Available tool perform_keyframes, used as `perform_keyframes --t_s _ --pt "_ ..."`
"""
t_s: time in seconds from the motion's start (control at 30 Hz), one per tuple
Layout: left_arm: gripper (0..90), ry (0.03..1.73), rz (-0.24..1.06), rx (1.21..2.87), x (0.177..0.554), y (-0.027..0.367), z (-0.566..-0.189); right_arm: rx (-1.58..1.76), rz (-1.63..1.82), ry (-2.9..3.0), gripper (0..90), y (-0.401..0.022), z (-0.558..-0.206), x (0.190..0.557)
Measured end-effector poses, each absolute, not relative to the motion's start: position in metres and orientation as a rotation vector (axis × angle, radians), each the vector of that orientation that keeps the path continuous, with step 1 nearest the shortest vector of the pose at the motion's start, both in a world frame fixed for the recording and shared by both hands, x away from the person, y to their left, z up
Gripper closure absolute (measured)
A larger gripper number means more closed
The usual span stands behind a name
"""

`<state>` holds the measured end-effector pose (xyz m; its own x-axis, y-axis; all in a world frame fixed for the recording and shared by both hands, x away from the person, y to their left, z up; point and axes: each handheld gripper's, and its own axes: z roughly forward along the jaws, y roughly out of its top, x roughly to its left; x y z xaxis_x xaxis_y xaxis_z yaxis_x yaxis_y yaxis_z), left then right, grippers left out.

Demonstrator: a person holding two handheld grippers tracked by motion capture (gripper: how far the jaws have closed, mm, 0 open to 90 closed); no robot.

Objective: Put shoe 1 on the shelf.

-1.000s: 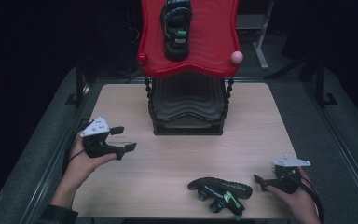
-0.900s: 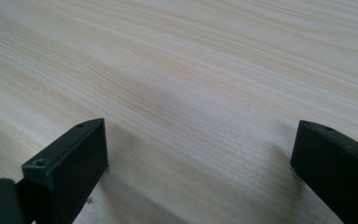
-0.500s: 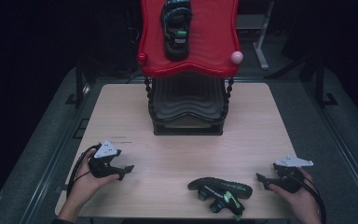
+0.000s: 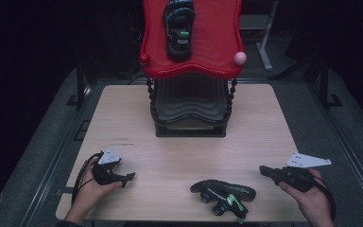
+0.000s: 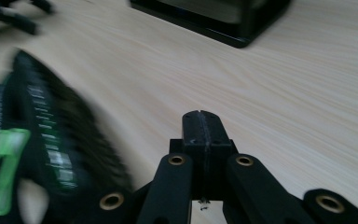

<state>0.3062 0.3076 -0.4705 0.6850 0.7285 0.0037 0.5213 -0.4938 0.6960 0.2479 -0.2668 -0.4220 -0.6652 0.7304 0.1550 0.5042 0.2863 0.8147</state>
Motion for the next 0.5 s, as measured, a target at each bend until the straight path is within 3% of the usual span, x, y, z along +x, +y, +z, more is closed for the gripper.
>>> perform_keyframes --t_s 0.13,0.5 --pt "0.0 0.991 0.407 2.192 0.308 0.308 -0.474 1.002 1.41 2.374 90.0 -0.251 -0.411 0.244" --pt "0.0 0.991 0.407 2.192 0.308 0.308 -0.474 0.827 1.489 2.525 90.0 -0.206 -0.41 0.229"
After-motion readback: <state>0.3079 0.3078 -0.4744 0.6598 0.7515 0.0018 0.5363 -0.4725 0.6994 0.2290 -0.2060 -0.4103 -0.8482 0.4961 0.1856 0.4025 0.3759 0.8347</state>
